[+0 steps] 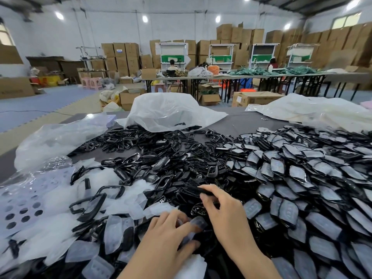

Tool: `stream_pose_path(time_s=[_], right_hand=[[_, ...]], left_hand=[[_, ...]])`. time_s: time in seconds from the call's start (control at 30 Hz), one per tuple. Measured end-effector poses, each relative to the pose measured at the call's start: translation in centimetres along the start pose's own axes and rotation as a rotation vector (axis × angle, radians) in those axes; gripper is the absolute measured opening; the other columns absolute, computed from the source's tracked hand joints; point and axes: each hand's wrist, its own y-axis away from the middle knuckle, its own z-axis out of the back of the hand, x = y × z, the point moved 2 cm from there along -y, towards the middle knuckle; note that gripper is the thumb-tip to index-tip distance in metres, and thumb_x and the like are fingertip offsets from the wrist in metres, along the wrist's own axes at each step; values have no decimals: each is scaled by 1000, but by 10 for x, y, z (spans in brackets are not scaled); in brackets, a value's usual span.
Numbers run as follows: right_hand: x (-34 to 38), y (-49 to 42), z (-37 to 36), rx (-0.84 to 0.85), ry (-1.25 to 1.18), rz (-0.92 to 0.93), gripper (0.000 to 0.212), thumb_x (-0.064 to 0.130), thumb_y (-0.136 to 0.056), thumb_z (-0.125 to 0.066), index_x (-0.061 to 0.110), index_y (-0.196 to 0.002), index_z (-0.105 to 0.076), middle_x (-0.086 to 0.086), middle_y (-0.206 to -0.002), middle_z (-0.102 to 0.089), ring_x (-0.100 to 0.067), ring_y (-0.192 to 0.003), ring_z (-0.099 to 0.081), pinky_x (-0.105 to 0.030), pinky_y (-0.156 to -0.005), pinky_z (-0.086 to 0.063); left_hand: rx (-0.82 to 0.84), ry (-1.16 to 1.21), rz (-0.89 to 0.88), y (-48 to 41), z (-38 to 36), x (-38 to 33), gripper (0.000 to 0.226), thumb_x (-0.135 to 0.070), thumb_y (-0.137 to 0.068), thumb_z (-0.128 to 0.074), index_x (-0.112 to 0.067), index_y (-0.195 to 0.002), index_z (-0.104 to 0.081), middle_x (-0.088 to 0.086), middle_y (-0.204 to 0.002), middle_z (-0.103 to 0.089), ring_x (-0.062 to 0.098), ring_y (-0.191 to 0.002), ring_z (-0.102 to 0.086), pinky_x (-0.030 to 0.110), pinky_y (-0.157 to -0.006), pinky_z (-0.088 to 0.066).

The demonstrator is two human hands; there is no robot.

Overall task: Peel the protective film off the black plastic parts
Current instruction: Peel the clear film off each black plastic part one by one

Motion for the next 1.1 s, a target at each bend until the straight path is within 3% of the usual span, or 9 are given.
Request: stream_pose_path(time_s=[0.07, 0.2, 0.33, 0.43, 0.57, 0.67, 0.77, 0.97, 1.1], right_hand=[[-1, 0, 3, -23, -106, -40, 21, 27, -98, -61, 45, -106, -69, 28, -89, -66, 6, -88, -60, -7, -75, -43], [0, -1, 5, -8, -213, -108, 22, 23, -97, -63, 43, -100, -71, 19, -82, -71, 2, -72, -62, -7, -64, -43], [3, 0, 6, -14, -207, -125, 11, 33, -94, -67, 39, -103, -71, 23, -86, -71, 7, -86, -62, -3, -72, -42], [7, 4, 5, -44, -107, -39, 13, 26, -96, -65, 35, -103, -73, 29, -88, -68, 12, -91, -60, -1, -75, -40], [10, 6, 4, -40, -123, -15, 26, 26, -98, -61, 48, -112, -64, 26, -88, -69, 2, -77, -65, -12, -69, -48], [9, 6, 5, -25, -213, -59, 33, 33, -99, -59, 57, -122, -55, 18, -92, -73, 2, -83, -69, -15, -78, -52], [10, 6, 3, 7, -368, -106, 27, 31, -100, -59, 53, -115, -62, 17, -95, -75, -1, -91, -71, -24, -84, -55], [17, 7, 0, 64, -578, -157, 30, 18, -101, -59, 47, -101, -67, 11, -94, -77, -8, -87, -74, -20, -76, -57], [16, 8, -4, 62, -661, -214, 14, 16, -99, -62, 30, -101, -66, 6, -94, -78, -14, -85, -75, -23, -73, -58]], left_hand=[[-17, -16, 5, 0, -5, 2, 63, -69, -78, -16, -41, -123, -50, -25, -129, -33, 1, -121, -31, 21, -102, -24], [-87, 99, 19, 2, -3, -2, 13, -46, -92, -49, -43, -104, -44, -32, -117, -35, -8, -114, -31, 14, -100, -23], [-231, 446, 98, 5, 5, -4, 22, -24, -88, -67, -41, -85, -53, -26, -103, -56, -2, -101, -51, 15, -86, -42], [-391, 788, 223, 6, 18, 2, 21, -17, -90, -67, -37, -84, -60, -7, -81, -66, 1, -64, -56, 10, -61, -43], [-460, 993, 310, 3, 23, 6, 26, -12, -91, -65, -38, -89, -68, -6, -79, -69, 3, -62, -56, 10, -60, -46], [-424, 1037, 313, 4, 21, 5, 33, -16, -92, -63, -48, -93, -68, -8, -76, -66, 3, -65, -57, 13, -63, -48], [-408, 1033, 301, 3, 21, 8, 37, -15, -94, -60, -50, -98, -69, -14, -70, -61, 3, -65, -55, 14, -64, -47], [-390, 987, 292, 3, 20, 7, 32, -10, -97, -57, -38, -106, -68, -14, -67, -58, 3, -63, -54, 13, -62, -45], [-382, 939, 272, 5, 21, 4, 43, -9, -99, -46, -46, -116, -59, -18, -66, -53, -1, -53, -43, 9, -53, -36]])
